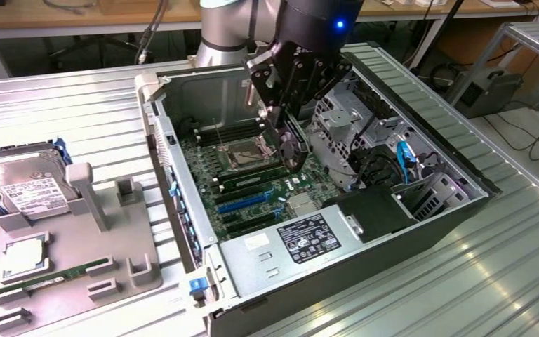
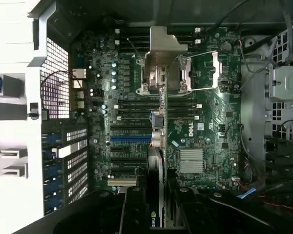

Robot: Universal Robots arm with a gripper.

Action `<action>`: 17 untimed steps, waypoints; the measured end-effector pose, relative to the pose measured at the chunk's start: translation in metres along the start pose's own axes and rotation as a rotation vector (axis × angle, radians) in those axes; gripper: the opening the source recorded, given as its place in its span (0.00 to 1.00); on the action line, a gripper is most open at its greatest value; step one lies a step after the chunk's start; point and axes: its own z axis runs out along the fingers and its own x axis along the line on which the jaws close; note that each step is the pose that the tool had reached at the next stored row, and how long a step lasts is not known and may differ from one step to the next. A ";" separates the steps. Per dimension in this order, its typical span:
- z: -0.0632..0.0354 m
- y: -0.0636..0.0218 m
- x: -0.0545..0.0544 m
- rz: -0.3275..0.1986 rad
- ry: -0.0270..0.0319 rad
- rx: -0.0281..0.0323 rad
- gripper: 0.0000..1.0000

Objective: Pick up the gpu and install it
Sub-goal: 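Pick up the gpu and move the gpu toward the slot, then insert the gpu into the slot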

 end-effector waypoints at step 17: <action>0.0004 0.0000 0.000 -0.026 0.0011 0.0013 0.26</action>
